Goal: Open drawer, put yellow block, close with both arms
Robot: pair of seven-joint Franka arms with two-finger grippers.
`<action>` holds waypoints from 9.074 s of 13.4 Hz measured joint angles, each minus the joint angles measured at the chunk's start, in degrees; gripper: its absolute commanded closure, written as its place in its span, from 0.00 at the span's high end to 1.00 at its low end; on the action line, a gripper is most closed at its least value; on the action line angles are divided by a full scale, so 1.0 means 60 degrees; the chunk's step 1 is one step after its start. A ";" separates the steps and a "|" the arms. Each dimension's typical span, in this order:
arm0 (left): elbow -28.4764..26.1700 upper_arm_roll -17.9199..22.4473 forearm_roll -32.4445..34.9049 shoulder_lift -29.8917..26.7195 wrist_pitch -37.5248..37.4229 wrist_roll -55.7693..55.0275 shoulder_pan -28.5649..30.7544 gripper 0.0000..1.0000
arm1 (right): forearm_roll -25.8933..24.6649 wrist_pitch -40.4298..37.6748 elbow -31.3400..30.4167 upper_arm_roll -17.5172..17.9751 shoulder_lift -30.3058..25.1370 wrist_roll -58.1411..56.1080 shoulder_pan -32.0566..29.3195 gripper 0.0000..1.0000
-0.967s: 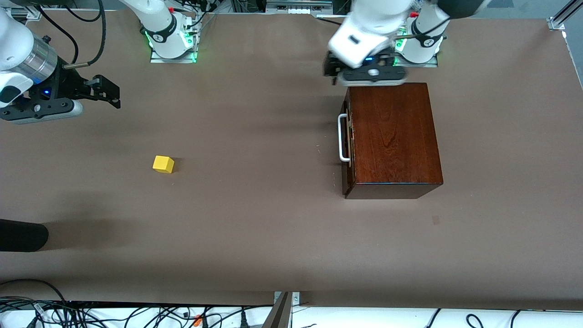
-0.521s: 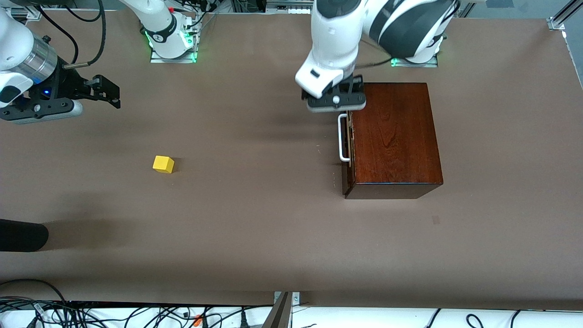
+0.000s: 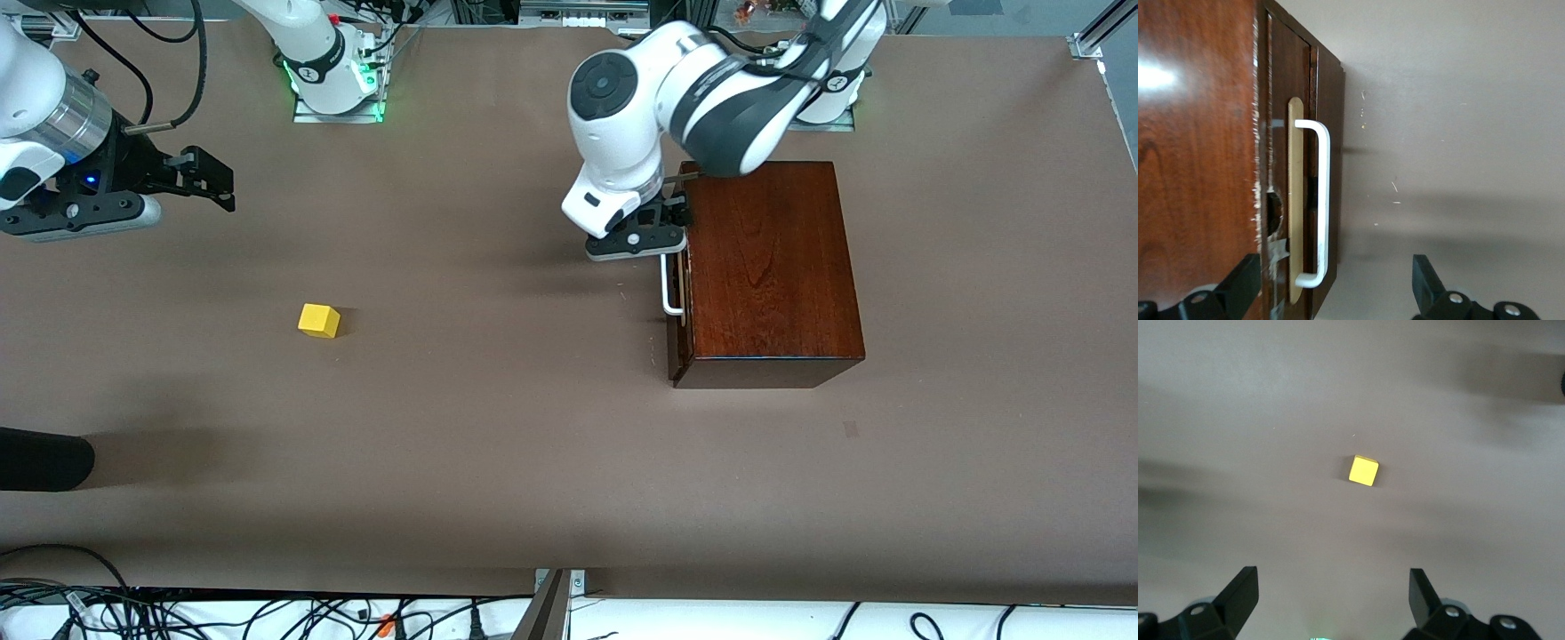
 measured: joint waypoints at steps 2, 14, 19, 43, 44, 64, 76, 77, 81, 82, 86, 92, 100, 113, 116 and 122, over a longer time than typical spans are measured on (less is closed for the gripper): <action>-0.0177 0.0000 0.0402 0.0266 0.0089 -0.0190 -0.0173 1.00 | 0.0000 0.0000 0.0000 0.0000 0.0000 0.0000 0.0000 1.00; -0.0270 0.0060 0.1544 0.1371 0.0146 -0.0749 -0.0513 1.00 | -0.0008 0.0105 -0.0005 -0.0081 0.0929 0.0000 -0.0034 1.00; -0.0272 0.0089 0.1684 0.1577 0.0146 -0.0756 -0.0512 1.00 | -0.0043 0.0269 0.0001 -0.0112 0.1678 -0.0300 -0.0062 1.00; 0.1752 0.0071 0.1670 0.2851 0.0193 -0.1170 -0.1252 1.00 | 0.0332 0.7488 -0.4303 -0.0586 0.3420 0.1251 -0.0133 0.99; 0.1847 0.0073 0.1670 0.2907 0.0142 -0.1178 -0.1281 1.00 | 0.0333 0.7637 -0.4425 -0.0576 0.3422 0.1271 -0.0132 0.98; 0.4049 0.0058 0.1088 0.3722 0.0695 -0.1389 -0.1871 1.00 | 0.0347 0.8926 -0.5377 -0.0452 0.3472 0.1360 -0.0120 0.66; 0.2593 -0.0172 -0.2986 -0.1746 -0.2725 0.4885 0.4600 1.00 | 0.0349 0.8932 -0.5383 -0.0440 0.3500 0.1375 -0.0116 0.41; 0.2459 -0.0180 -0.3004 -0.1948 -0.2912 0.5246 0.4967 1.00 | 0.0349 0.8932 -0.5383 -0.0440 0.3500 0.1375 -0.0115 0.41; 0.2128 -0.0104 -0.3037 -0.2358 -0.3171 0.6418 0.5865 1.00 | 0.0349 0.8911 -0.5317 -0.0411 0.3479 0.1374 -0.0114 0.39; 0.1969 0.0204 -0.3185 -0.2512 -0.3196 0.6847 0.5871 1.00 | 0.0349 0.8749 -0.5193 -0.0327 0.3416 0.1374 -0.0113 0.39; 0.1054 0.2946 -0.3574 -0.3439 -0.3205 0.8366 0.4381 1.00 | 0.0350 0.6346 -0.3643 0.0539 0.2899 0.1746 -0.0087 0.39; 0.0809 0.4926 -0.3583 -0.3678 -0.3025 0.9079 0.2785 1.00 | 0.0354 0.4598 -0.1341 0.2716 0.2724 0.3704 0.1125 0.39; 0.0571 0.4946 -0.3582 -0.3679 -0.2430 0.9323 0.2777 1.00 | -0.0773 0.4609 0.1459 0.2770 0.4650 0.6378 0.5278 0.40; 0.0519 0.4951 -0.3582 -0.3611 -0.2446 0.9325 0.2638 1.00 | -0.2114 0.4630 0.3280 0.2340 0.6878 0.6625 0.6187 0.40; 0.0565 0.4951 -0.3582 -0.3612 -0.2436 0.9325 0.2638 1.00 | -0.2111 0.4850 0.3351 0.2292 0.6997 0.6623 0.6080 0.55; 0.0585 0.4951 -0.3582 -0.3609 -0.2428 0.9325 0.2639 1.00 | -0.2108 0.4703 0.3584 0.2286 0.7098 0.6621 0.6099 1.00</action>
